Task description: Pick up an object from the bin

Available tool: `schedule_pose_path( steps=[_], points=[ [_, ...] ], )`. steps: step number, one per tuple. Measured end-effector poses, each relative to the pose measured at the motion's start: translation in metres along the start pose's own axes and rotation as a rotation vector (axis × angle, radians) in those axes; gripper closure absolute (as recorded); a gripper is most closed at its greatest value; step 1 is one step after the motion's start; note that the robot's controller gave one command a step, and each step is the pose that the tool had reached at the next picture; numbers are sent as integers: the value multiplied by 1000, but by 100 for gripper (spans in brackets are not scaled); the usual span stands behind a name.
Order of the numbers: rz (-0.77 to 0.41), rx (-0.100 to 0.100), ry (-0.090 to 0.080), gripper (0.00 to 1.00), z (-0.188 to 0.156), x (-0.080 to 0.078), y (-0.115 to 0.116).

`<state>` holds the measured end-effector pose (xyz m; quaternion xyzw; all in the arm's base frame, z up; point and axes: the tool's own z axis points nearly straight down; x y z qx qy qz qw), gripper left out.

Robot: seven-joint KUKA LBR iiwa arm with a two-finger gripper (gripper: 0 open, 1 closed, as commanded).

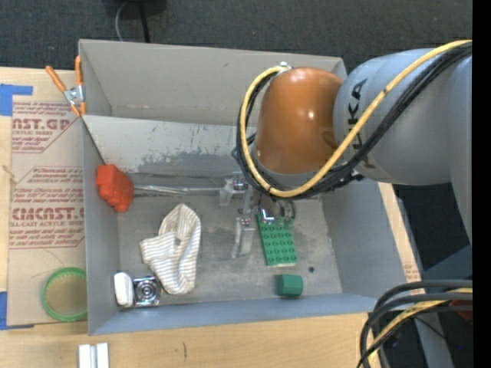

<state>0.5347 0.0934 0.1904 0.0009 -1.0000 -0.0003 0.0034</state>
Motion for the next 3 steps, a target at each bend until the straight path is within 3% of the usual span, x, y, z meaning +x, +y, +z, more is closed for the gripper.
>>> schedule_pose_path(
  steps=[1,2,3],
  points=[
    [1,-1,-8,0,-4,-2,0],
    [-52,0,-12,0,33,-17,28],
    [-138,1,-1,0,55,-37,61]
  ],
)
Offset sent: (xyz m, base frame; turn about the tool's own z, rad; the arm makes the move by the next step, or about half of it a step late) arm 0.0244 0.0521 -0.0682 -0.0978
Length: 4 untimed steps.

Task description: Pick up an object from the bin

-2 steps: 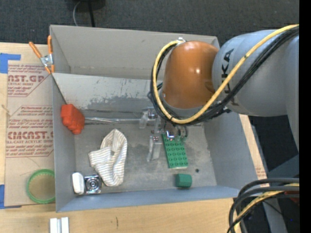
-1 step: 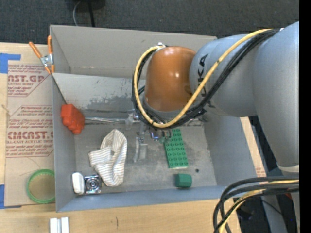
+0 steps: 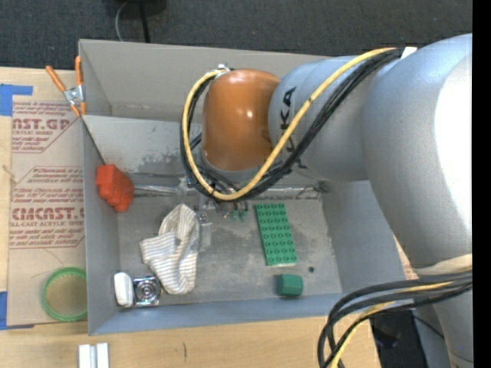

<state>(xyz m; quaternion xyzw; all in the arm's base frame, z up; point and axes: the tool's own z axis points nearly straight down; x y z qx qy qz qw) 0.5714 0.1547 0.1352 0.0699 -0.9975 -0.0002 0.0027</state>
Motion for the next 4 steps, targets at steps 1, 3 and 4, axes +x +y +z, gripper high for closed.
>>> schedule_pose_path(
  steps=[1,3,4],
  points=[
    [-123,0,-18,0,26,0,12],
    [-398,2,-22,100,71,1,18],
    [-437,2,-23,100,67,1,18]
  ],
)
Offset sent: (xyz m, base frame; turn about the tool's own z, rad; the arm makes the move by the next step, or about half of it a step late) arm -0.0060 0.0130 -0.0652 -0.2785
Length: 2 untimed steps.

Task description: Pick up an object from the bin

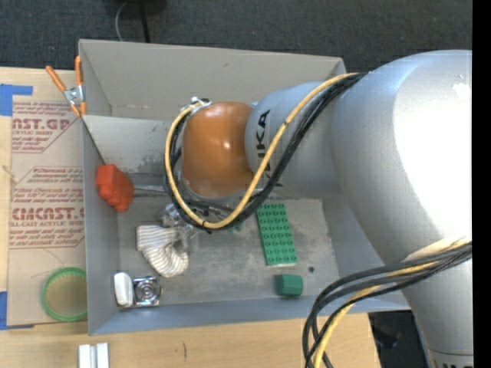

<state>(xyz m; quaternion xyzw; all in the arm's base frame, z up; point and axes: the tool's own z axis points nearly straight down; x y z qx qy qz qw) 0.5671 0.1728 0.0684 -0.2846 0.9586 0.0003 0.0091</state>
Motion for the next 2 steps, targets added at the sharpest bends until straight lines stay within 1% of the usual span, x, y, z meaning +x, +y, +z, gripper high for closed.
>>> schedule_pose_path(
  steps=[1,2],
  points=[
    [44,-2,0,100,-1,-14,-3],
    [41,-3,8,100,-43,-10,-3]
  ],
)
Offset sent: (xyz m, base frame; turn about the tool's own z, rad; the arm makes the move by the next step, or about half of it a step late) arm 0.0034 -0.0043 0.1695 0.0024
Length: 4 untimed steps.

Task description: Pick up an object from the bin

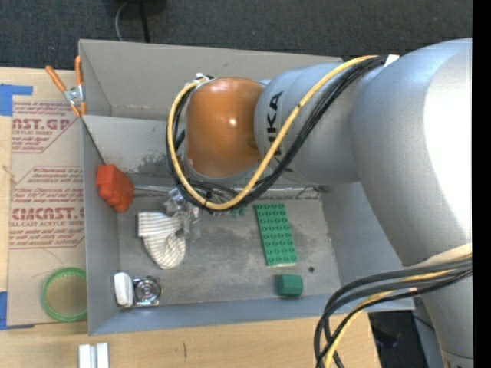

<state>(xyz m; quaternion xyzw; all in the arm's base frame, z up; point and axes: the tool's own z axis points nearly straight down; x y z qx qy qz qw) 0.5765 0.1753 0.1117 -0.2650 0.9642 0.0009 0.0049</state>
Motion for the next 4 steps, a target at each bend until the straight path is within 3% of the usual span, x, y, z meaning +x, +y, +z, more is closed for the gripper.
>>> schedule_pose_path(
  steps=[1,2,3,4],
  points=[
    [21,4,-20,100,-21,-6,-8],
    [27,3,-16,100,-12,-5,-9],
    [1,2,-12,100,-37,1,-7],
    [90,5,-29,100,-229,-20,2]
  ],
)
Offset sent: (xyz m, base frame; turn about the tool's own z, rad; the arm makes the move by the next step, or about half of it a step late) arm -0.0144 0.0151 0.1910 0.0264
